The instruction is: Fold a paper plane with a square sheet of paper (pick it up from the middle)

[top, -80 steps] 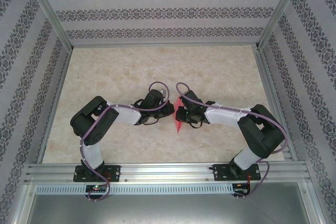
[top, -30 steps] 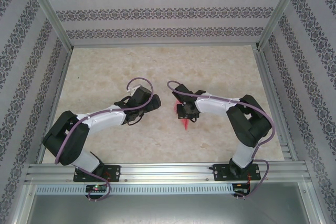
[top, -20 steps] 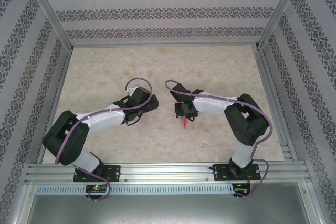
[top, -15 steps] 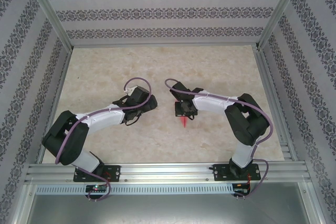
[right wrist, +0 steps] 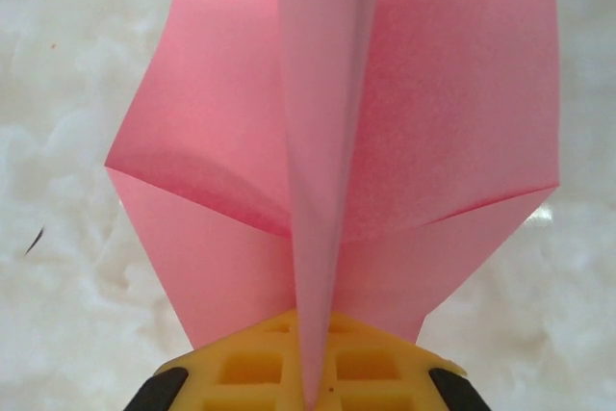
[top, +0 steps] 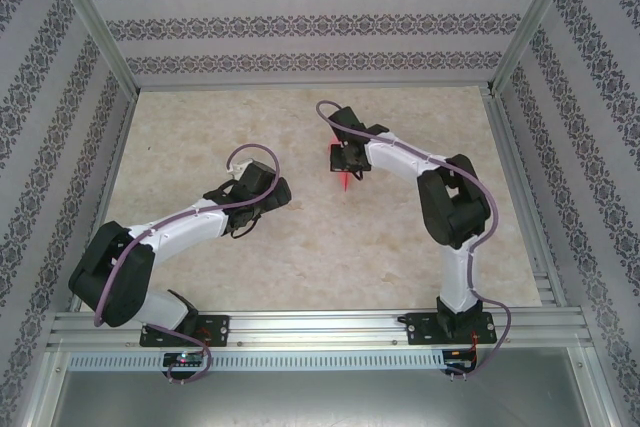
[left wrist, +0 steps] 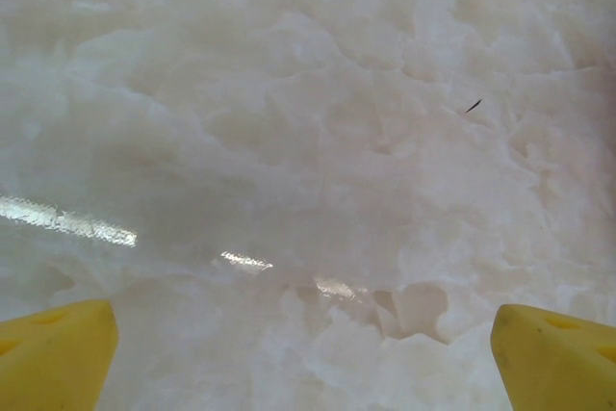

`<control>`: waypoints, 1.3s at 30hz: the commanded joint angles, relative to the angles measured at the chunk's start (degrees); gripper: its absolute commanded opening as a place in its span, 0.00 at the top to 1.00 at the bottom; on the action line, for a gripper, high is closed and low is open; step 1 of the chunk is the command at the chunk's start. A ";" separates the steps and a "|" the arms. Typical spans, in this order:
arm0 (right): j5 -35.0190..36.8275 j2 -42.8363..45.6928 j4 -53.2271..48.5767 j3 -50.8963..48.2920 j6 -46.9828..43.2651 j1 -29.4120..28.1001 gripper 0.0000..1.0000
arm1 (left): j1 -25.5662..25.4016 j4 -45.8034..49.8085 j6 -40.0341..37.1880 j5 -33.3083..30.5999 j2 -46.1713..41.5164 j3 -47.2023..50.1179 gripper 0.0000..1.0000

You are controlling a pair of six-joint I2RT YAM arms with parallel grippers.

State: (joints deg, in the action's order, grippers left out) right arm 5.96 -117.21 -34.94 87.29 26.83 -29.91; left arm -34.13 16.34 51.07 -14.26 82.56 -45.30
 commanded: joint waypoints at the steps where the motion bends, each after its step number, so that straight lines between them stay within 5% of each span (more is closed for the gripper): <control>1: 0.43 -3.38 -0.64 3.56 -2.91 0.55 0.94 | 0.62 1.29 -1.49 -0.33 -0.53 0.01 0.00; 21: 0.36 -9.82 -4.51 8.53 -2.43 1.17 0.84 | 0.58 1.65 -2.41 0.42 0.14 -0.92 0.00; 33: -0.12 12.95 -4.51 4.75 0.45 2.68 0.30 | 1.00 10.45 -11.22 -11.51 -4.91 -7.12 0.00; 39: 11.32 29.52 1.56 -9.51 -0.79 7.96 0.02 | 6.00 7.88 -19.33 -17.05 -11.57 -4.84 0.00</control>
State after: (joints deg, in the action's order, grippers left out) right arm 9.52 -91.29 -35.51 83.96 26.61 -24.21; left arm -31.05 24.12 37.98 -25.71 74.32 -50.85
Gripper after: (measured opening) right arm 0.974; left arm 0.999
